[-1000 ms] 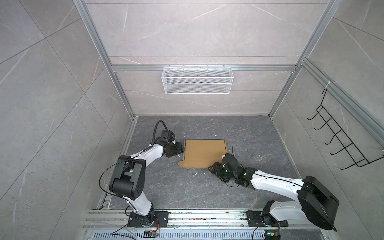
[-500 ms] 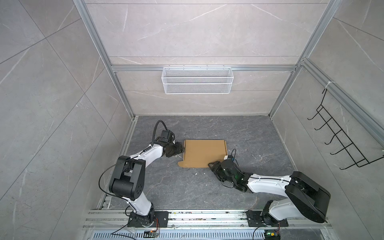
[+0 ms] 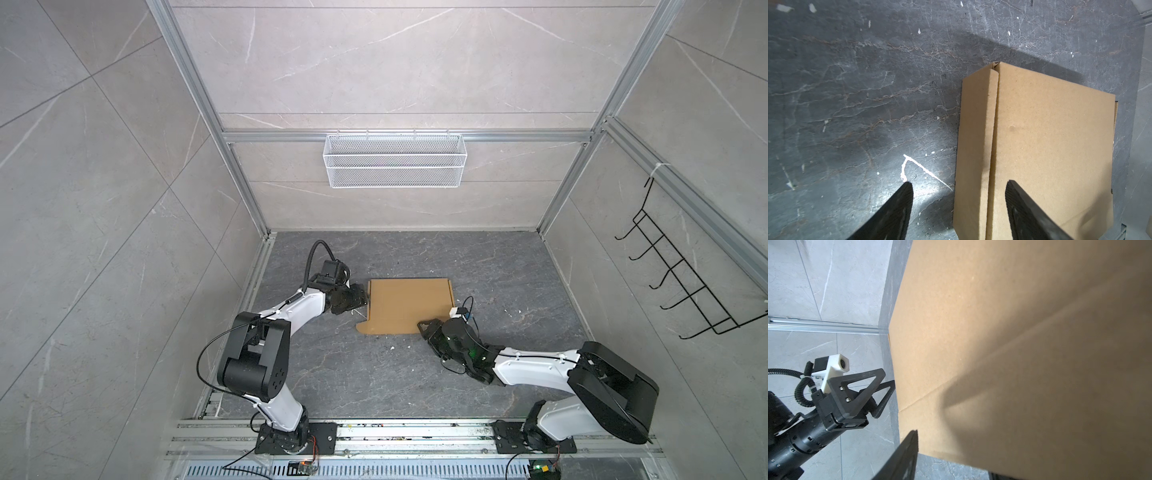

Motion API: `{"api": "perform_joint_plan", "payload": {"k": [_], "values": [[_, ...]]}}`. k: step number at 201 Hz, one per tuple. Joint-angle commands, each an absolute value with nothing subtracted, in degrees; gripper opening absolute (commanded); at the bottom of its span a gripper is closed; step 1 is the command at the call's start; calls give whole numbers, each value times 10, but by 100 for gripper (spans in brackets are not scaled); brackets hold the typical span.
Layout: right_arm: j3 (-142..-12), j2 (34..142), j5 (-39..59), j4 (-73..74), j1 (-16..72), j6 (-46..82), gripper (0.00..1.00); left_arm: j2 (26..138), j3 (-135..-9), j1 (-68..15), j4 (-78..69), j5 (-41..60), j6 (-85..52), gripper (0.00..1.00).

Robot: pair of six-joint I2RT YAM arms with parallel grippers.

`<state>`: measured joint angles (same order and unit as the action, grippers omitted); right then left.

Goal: Fold the paper box

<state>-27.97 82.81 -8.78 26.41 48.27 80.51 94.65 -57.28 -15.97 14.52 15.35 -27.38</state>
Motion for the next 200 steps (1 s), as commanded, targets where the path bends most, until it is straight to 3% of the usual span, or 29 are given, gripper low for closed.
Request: {"api": "perform_joint_plan", "payload": {"k": [1,126,200], "values": [[-292,813,-103,262,485,782,54,917,-574,-155,139,154,-262,73],[-295,801,-67,211,485,769,56,890,-580,-146,155,152,-255,73],[-344,690,-2,-96,485,589,61,905,-566,-147,129,167,-264,73]]}}
